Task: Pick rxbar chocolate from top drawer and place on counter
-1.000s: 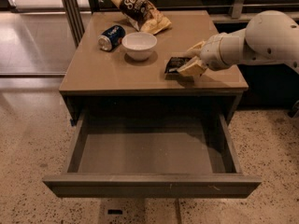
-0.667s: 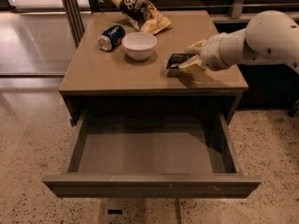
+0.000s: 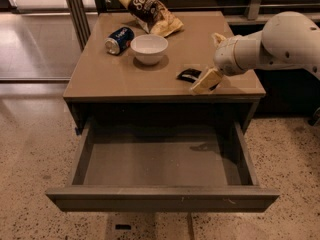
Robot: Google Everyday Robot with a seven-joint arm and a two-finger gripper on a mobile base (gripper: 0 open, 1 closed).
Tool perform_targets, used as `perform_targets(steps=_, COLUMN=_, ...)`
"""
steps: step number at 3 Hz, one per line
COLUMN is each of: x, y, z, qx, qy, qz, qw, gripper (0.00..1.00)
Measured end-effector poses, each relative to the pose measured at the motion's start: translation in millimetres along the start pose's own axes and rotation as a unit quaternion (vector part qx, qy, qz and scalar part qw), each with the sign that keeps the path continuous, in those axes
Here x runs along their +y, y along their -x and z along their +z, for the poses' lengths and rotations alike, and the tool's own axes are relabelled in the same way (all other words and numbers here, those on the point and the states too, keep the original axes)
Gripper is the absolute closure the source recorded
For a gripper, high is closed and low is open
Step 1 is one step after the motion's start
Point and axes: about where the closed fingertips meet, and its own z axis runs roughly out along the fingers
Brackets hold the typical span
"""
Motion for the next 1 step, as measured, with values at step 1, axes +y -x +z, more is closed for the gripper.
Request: perform_targets(steps=1, x=0.0, y=0.0, z=0.0, qx=0.000, qy=0.000, qz=0.000, qw=1.0000, gripper=0.00)
